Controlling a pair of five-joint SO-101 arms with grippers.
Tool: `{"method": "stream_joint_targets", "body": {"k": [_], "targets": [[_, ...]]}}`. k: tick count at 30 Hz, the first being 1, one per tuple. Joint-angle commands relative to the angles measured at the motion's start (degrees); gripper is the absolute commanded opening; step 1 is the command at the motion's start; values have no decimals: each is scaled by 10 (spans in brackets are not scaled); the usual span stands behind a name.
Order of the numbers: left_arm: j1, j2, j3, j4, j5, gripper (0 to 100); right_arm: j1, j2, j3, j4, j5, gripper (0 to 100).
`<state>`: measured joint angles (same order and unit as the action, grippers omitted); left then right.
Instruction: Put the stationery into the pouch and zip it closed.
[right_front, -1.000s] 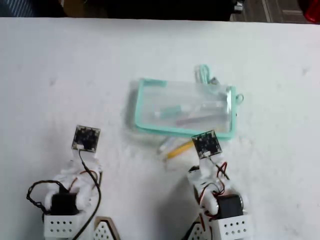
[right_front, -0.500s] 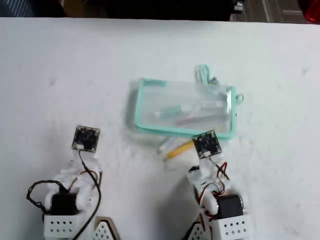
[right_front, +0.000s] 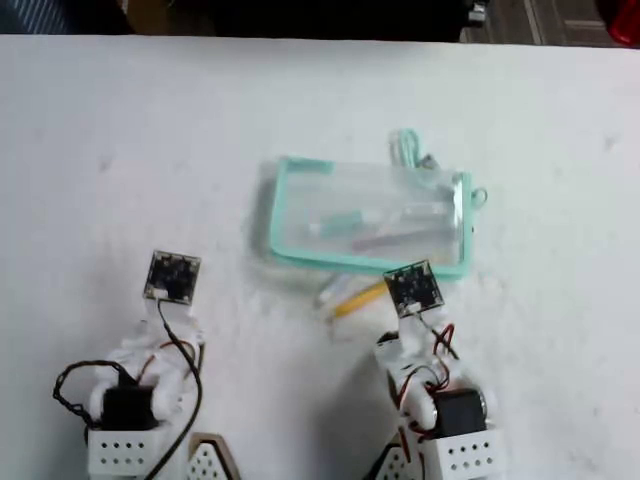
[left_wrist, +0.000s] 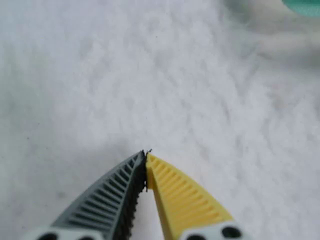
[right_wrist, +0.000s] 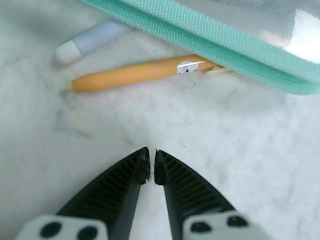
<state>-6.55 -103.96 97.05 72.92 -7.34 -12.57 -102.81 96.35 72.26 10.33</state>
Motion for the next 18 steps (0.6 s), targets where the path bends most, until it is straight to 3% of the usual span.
{"method": "stream_joint_targets", "body": {"k": [1, 9, 18], "targets": [[-2, -3, -1, 6, 7, 24, -6, -2, 5, 4, 7, 17], [-5, -6, -11, 4, 7, 24, -6, -2, 5, 4, 7, 17], [-1, -6, -131, -16, 7, 24, -6, -2, 5, 4, 7, 17]]}}
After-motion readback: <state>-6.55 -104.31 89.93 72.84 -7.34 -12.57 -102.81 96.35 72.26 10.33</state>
